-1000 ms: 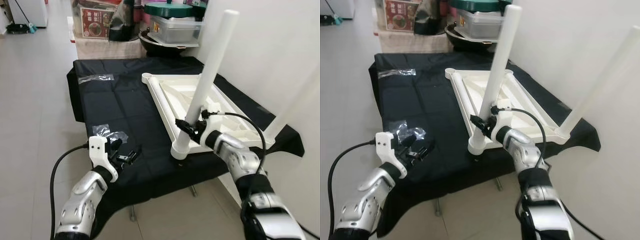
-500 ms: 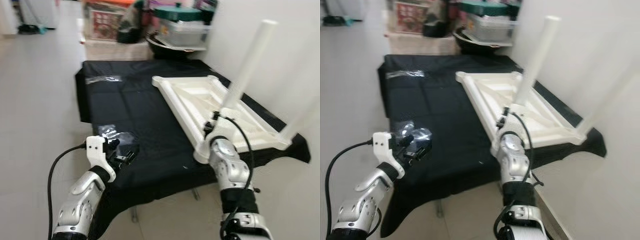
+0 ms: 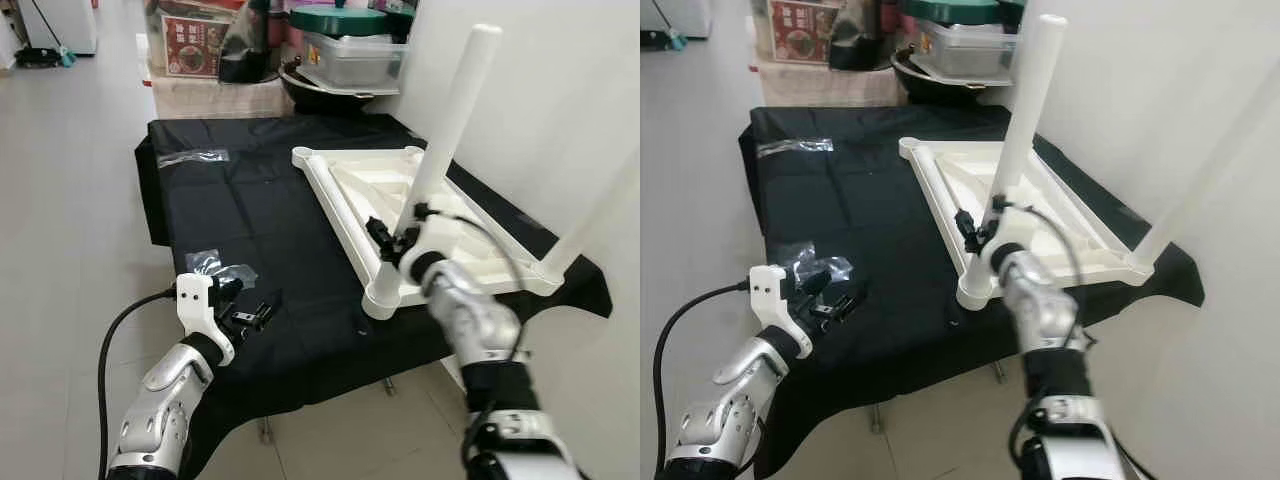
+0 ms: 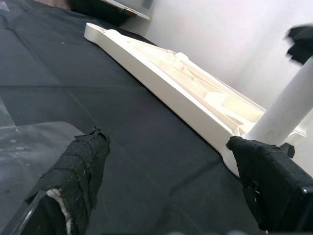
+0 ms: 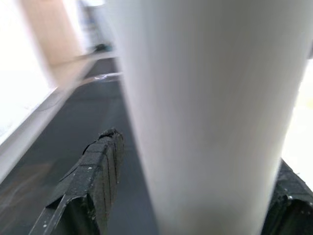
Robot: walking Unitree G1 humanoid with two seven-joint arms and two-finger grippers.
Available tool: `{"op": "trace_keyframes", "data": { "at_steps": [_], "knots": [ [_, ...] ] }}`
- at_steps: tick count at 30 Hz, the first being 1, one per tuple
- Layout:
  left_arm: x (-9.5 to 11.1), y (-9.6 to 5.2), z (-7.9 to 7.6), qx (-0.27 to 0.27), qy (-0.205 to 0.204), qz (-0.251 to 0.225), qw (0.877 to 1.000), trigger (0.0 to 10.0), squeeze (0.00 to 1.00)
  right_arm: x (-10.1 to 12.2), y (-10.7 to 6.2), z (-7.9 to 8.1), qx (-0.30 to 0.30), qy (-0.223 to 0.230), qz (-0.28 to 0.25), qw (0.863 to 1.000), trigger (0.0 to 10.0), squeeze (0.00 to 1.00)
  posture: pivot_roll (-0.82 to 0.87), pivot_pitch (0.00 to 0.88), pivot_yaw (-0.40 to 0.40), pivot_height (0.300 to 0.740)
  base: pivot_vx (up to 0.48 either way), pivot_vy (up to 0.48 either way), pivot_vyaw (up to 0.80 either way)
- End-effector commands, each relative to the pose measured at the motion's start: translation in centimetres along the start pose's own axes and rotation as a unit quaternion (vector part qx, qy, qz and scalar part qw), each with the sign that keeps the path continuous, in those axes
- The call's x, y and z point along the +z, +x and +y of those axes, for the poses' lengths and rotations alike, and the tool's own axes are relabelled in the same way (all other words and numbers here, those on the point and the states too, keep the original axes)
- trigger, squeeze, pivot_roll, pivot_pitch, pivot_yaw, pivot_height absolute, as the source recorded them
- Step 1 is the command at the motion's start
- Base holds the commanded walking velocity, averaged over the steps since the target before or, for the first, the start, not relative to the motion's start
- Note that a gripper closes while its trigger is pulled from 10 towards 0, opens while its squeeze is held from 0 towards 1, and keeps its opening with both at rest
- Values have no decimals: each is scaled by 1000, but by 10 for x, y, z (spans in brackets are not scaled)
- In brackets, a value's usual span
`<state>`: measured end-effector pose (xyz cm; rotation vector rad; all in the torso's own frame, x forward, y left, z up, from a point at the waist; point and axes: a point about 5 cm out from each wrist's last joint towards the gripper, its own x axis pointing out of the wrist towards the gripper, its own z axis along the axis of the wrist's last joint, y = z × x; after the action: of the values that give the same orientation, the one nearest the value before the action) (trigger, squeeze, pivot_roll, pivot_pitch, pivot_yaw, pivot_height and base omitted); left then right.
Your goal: Building children table
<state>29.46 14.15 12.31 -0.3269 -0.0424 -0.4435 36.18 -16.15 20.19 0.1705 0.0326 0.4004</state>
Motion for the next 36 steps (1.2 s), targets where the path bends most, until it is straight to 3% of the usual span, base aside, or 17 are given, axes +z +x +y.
{"op": "trace_keyframes", "data": {
  "at_steps": [1,11,14,15,16,20,21,22,23,24,26,27,28,29,30,32,36],
  "knots": [
    [-4,2,-3,-6,-8,6,1000,10000,0,-9,0,9,86,-12,23,996,10000,0,-14,0,-142,740,0,0,0],
    [-5,4,-1,-3,-7,6,1000,10000,0,-36,13,-4,125,-50,82,987,10000,0,9,0,-158,740,0,0,0],
    [-5,4,-1,-3,-7,6,1000,10000,0,-35,16,-8,130,-54,85,986,9412,0,10,0,-161,740,0,0,0],
    [-5,5,0,-3,-6,6,1000,10000,0,-35,17,-10,132,-53,87,986,5373,0,12,0,-163,740,0,0,0],
    [-5,5,0,-2,-6,6,1000,10000,0,-35,17,-11,134,-51,89,986,4667,0,12,0,-163,740,0,0,0],
    [-5,5,0,-2,-6,6,1000,10000,0,-35,17,-12,135,-52,89,985,4392,0,12,0,-163,740,0,0,0],
    [-5,5,0,-2,-6,6,1000,10000,0,-36,16,-15,134,-51,90,985,627,0,13,0,-163,740,0,0,0],
    [-6,5,0,-2,-7,6,1000,10000,0,-38,16,-19,110,-55,93,988,0,0,12,0,-163,740,0,0,0],
    [-6,5,-1,-2,-7,6,1000,10000,0,-40,17,-25,63,-62,102,991,0,0,9,0,-160,740,0,0,0],
    [-6,5,-1,-3,-7,5,1000,10000,0,-45,16,-39,-42,-70,122,989,0,0,8,0,-160,740,0,0,0],
    [-6,5,-1,-3,-7,5,1000,10000,0,-45,16,-39,-42,-70,122,989,0,0,8,0,-160,740,0,0,0],
    [-5,5,-1,-3,-7,5,1000,10000,0,-48,14,-48,-116,-77,136,981,0,0,8,0,-160,740,0,0,0],
    [-5,5,-1,-3,-7,5,1000,10000,0,-48,14,-48,-116,-77,136,981,0,0,8,0,-160,740,0,0,0],
    [-5,4,-2,-3,-7,4,1000,10000,0,-62,-7,-74,-340,-37,150,928,0,0,6,0,-155,740,0,0,0],
    [-5,4,-2,-3,-7,4,1000,10000,0,-62,-7,-74,-340,-37,150,928,0,0,6,0,-155,740,0,0,0],
    [-5,3,-2,-3,-6,4,1000,10000,0,-72,-18,-78,-423,-18,150,893,0,0,7,0,-154,740,0,0,0],
    [-4,2,-2,-3,-5,5,1000,10000,0,-77,-16,-62,-433,-19,134,891,0,0,1,0,-144,740,0,0,0]
  ]
}}
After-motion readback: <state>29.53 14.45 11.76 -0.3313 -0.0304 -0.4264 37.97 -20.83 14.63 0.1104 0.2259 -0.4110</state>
